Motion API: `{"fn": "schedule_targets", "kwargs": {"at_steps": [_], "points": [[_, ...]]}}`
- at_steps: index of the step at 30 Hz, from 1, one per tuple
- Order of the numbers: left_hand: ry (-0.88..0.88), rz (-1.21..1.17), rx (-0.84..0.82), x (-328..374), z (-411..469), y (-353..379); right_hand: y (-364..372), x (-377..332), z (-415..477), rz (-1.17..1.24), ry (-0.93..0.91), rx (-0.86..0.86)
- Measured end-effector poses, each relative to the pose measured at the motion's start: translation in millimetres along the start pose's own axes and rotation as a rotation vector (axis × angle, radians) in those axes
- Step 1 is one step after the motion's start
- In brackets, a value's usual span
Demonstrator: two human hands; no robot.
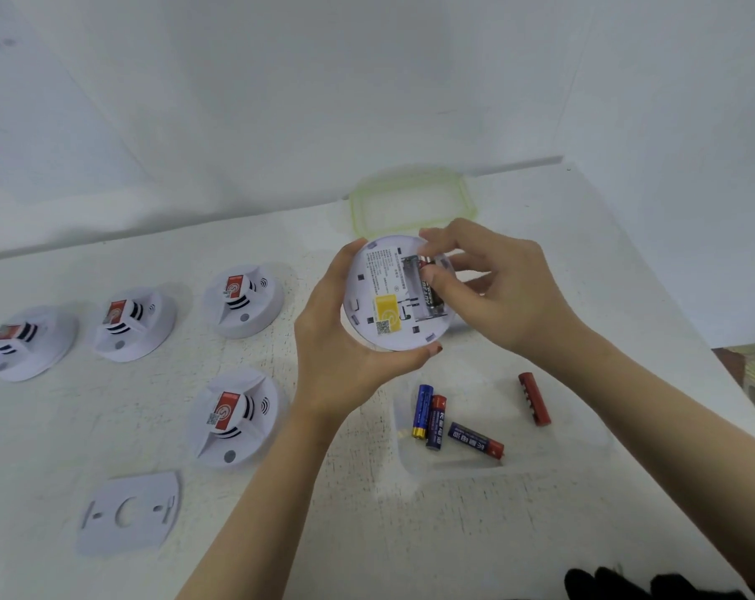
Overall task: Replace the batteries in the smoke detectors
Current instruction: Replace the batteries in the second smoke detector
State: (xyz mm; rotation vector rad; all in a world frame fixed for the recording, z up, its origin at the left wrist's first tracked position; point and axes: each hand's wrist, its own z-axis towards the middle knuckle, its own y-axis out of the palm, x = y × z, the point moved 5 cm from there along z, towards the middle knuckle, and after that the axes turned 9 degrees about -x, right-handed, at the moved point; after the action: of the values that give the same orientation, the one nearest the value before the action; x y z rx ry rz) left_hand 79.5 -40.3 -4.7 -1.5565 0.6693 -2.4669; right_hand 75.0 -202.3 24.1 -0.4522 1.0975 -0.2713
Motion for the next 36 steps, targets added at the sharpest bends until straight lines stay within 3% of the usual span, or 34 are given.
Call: {"fn": "schedule_targets", "kwargs": {"at_steps": [9,17,20,24,34,36], "points": [[-0.001,0.073,0.004,-0.6,-2.2,-0.7,3.2,6.6,-0.2,0.083,0.027,0.042],[0.029,0.004,0.056,6.5,0.6,-2.7,-4.4,-3.8,3.5,-0.068,-0.157,0.035],[0.01,0.006,0.069,0.1,1.7,-3.9,-6.3,4.1,6.3,-0.081,-0.1,-0.05],[0.011,-0.022,0.059,-10.0,4.0,-6.1,-7.6,27.5,13.8,0.211,0.082,-0.223],[0.032,-0.01,0.015,-17.0,6.1,-6.7,-16.8,42.3,32.7,0.329,0.211,-0.275],[0.042,0.001,0.016,-16.2,6.9,-8.2,-18.6,45.2,32.8,0.179,0.235,-0.301]]}}
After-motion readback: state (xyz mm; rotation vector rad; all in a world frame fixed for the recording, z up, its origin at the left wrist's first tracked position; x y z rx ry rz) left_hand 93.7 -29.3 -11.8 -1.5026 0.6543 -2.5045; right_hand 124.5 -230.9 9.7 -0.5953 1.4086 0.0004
